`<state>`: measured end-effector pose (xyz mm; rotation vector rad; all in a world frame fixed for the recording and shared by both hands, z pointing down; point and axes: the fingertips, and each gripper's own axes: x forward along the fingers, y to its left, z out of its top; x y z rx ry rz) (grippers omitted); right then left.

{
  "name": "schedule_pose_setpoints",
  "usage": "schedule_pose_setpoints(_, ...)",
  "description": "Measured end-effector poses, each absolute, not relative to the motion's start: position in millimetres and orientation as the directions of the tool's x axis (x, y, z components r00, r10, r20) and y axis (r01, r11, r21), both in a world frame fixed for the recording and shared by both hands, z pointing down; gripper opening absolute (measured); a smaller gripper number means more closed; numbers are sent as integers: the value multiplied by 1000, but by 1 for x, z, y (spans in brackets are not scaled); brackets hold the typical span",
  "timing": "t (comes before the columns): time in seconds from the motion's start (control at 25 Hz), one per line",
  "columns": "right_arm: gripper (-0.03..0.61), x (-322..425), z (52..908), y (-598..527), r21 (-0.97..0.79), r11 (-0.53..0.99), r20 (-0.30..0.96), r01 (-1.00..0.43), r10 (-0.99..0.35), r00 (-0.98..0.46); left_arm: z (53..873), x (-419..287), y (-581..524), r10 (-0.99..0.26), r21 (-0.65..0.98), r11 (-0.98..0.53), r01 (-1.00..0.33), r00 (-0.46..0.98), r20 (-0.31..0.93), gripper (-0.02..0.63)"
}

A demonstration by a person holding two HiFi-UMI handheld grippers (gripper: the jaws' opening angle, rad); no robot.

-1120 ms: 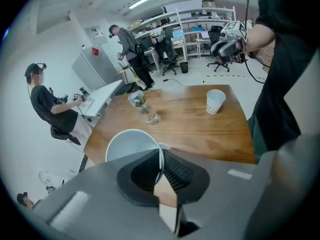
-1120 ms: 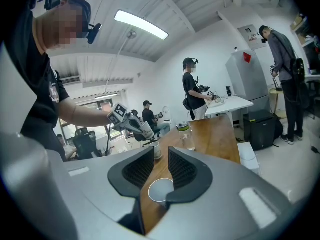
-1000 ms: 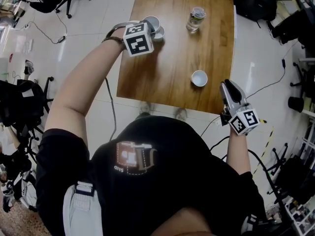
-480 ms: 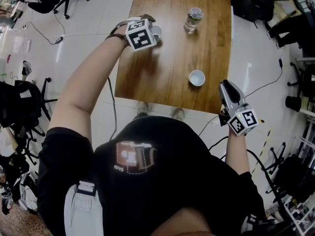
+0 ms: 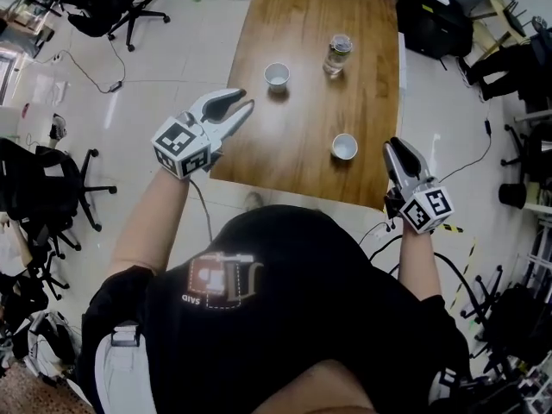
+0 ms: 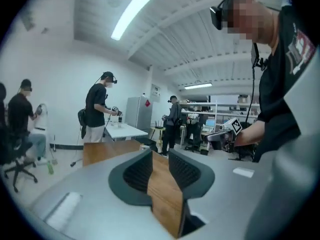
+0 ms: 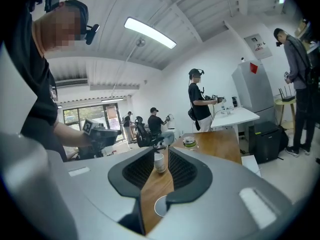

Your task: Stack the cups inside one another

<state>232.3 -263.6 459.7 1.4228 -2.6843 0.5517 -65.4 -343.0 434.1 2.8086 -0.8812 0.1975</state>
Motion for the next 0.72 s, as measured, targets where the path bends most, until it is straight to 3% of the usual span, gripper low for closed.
schedule_pose_setpoints(0.32, 84, 214, 468, -257, -287, 532, 231, -797, -769, -596, 499, -101, -294, -690, 491, -580, -650, 713, 129, 2)
schedule_pose_setpoints(0.72, 80, 203, 495, -236, -325, 518, 271, -791, -751, -603, 507, -92, -281, -673, 492, -591, -639, 727, 135, 0)
